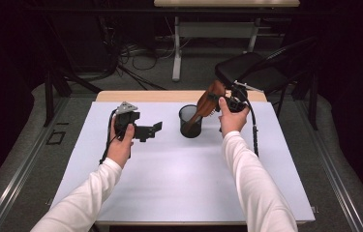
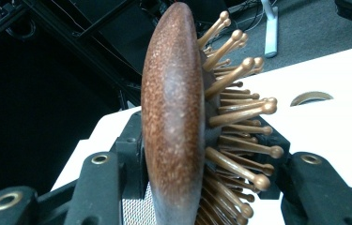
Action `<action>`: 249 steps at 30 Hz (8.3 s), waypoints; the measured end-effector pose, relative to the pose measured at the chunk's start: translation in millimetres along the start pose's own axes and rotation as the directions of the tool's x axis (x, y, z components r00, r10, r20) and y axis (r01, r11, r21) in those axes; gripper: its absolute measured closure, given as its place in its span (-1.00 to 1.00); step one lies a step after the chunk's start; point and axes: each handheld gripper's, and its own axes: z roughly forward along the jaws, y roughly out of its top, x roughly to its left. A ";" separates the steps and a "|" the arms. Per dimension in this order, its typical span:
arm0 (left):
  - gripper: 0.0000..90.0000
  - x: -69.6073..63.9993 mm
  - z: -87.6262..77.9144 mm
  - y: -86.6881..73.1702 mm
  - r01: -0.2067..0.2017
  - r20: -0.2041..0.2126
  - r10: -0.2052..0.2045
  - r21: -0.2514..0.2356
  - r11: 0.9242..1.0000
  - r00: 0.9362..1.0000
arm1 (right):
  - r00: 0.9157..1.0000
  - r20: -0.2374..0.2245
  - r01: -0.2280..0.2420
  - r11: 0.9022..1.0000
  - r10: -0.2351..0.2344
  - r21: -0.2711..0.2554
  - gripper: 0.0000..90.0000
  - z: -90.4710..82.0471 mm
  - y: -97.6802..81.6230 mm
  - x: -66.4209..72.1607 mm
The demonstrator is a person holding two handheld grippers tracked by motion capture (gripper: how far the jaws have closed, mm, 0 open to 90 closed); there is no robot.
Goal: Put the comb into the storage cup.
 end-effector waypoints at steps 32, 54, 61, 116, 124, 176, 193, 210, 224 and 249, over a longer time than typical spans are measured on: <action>-0.99 -1.7 3.8 -2.5 0.001 0.003 -0.002 0.006 1.000 1.000 | 1.000 -0.011 0.002 1.000 -0.002 0.011 -0.10 -0.1 2.1 -2.1; -0.99 -4.2 6.6 -3.1 -0.002 0.009 0.002 0.009 1.000 1.000 | 0.999 0.007 0.046 0.999 -0.046 -0.004 -0.57 -1.9 4.6 -0.7; -0.99 -5.2 7.1 -3.0 -0.003 0.011 0.003 0.008 1.000 1.000 | 0.998 0.021 0.060 0.998 -0.060 0.004 -0.69 -1.5 4.8 1.2; -0.99 -1.5 6.0 1.8 0.006 0.025 -0.006 0.013 1.000 1.000 | 0.991 0.029 0.130 0.991 -0.131 0.033 -1.00 -18.2 15.0 2.1; -0.99 -1.8 5.8 2.5 0.013 0.033 -0.013 0.018 1.000 0.999 | 0.985 0.020 0.170 0.984 -0.171 0.049 -1.00 -28.2 17.3 5.6; -0.99 5.5 -35.3 9.8 -0.022 0.048 0.020 0.040 0.999 0.999 | 0.910 -0.105 0.414 0.892 -0.401 0.180 -1.00 -109.5 14.0 25.2; -0.99 1.7 -45.6 8.2 -0.043 0.077 0.037 0.075 0.996 0.996 | 0.869 -0.159 0.493 0.845 -0.469 0.204 -1.00 -126.5 -3.6 34.0; -0.97 7.9 -67.0 -5.2 -0.031 0.080 0.025 0.075 0.997 0.996 | 0.849 -0.174 0.526 0.826 -0.498 0.204 -1.00 -138.4 -26.3 30.1; -0.97 10.2 -78.5 -23.5 -0.019 0.073 0.014 0.062 0.998 0.997 | 0.849 -0.156 0.528 0.825 -0.505 0.201 -1.00 -150.3 -43.7 21.5; -0.96 37.0 -88.7 -81.0 0.102 -0.018 -0.102 0.038 0.994 0.995 | 0.883 -0.042 0.466 0.861 -0.468 0.204 -1.00 -160.1 -89.0 -26.1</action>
